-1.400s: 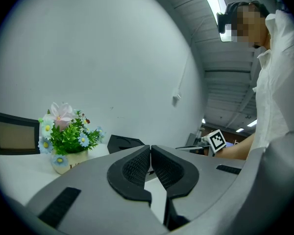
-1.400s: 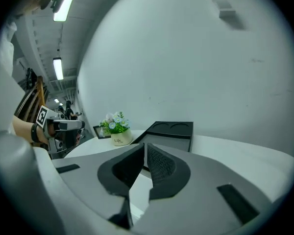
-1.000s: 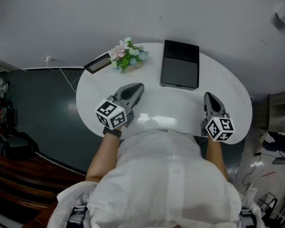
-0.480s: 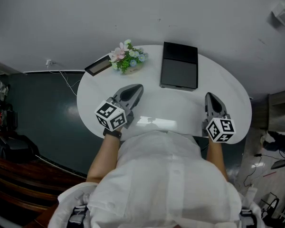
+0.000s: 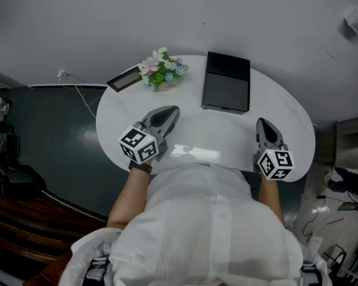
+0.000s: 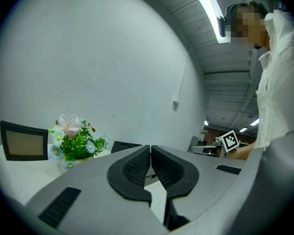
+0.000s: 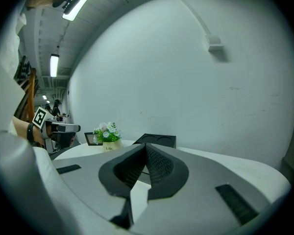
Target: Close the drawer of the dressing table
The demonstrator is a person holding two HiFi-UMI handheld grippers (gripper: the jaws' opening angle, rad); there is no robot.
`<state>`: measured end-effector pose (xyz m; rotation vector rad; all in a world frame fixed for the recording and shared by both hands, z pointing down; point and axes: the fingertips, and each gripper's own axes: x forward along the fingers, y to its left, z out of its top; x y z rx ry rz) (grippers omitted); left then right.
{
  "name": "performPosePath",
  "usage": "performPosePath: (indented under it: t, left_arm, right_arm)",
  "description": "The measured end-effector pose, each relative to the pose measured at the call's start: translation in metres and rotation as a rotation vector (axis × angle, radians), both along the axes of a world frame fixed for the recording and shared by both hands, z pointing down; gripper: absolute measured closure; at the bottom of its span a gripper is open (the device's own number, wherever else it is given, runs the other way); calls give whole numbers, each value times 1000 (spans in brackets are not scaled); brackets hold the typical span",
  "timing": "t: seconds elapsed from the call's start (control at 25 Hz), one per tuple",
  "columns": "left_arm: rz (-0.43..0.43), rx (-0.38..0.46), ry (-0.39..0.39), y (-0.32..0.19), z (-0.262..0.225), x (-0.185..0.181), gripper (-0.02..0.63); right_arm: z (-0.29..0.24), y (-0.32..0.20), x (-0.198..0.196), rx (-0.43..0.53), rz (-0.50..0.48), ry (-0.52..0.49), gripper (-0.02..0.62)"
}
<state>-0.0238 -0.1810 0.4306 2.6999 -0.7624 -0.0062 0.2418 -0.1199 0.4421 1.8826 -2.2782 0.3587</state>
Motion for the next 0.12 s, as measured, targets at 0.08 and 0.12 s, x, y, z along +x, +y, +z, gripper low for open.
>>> performPosePath:
  t: [0.08,0.12]
  left_arm:
    - [0,-1,1,0,0,0,588]
    - [0,-2,1,0,0,0,588]
  right_arm:
    - [-1,0,-1,0,-5,3,586]
    - [-1,0,-2,-1,-8,4,586]
